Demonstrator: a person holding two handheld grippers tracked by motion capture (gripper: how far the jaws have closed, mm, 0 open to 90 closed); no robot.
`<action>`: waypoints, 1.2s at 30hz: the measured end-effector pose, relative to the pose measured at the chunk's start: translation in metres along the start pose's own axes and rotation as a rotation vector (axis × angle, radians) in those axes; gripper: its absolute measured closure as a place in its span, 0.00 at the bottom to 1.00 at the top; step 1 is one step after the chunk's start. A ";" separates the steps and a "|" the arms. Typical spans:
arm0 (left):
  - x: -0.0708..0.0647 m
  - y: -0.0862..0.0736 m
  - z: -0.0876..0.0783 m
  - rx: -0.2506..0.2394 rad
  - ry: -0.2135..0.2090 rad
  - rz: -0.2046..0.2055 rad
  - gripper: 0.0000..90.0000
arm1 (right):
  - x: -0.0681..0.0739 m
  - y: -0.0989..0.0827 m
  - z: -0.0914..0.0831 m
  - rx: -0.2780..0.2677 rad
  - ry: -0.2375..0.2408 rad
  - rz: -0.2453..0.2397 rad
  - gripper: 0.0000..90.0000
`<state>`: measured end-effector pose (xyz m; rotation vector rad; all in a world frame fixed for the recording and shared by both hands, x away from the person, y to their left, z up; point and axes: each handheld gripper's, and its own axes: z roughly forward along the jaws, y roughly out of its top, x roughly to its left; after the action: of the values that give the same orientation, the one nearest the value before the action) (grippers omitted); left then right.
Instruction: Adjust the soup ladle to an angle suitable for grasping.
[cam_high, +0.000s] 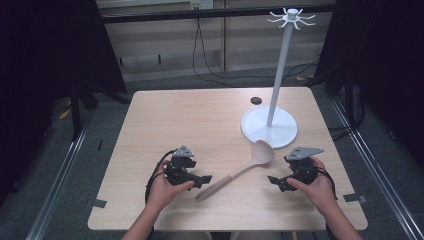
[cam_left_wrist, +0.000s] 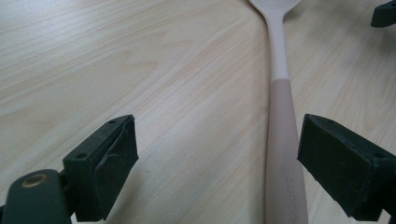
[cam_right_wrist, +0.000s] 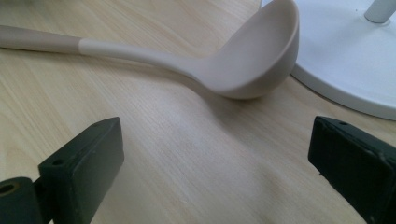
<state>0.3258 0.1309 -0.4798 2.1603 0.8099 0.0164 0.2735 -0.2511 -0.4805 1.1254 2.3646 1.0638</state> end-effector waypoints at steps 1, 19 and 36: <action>0.000 0.000 0.000 -0.002 0.001 0.001 0.13 | 0.000 0.000 0.000 0.000 0.000 0.000 0.04; -0.015 0.004 0.014 0.043 -0.066 0.050 0.14 | 0.001 -0.001 -0.005 -0.017 -0.007 0.010 0.04; -0.019 0.004 0.022 0.089 -0.071 0.089 0.20 | 0.007 0.000 -0.011 -0.026 -0.007 -0.001 0.05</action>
<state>0.3187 0.1033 -0.4867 2.2666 0.6850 -0.0514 0.2634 -0.2510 -0.4726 1.1174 2.3390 1.0849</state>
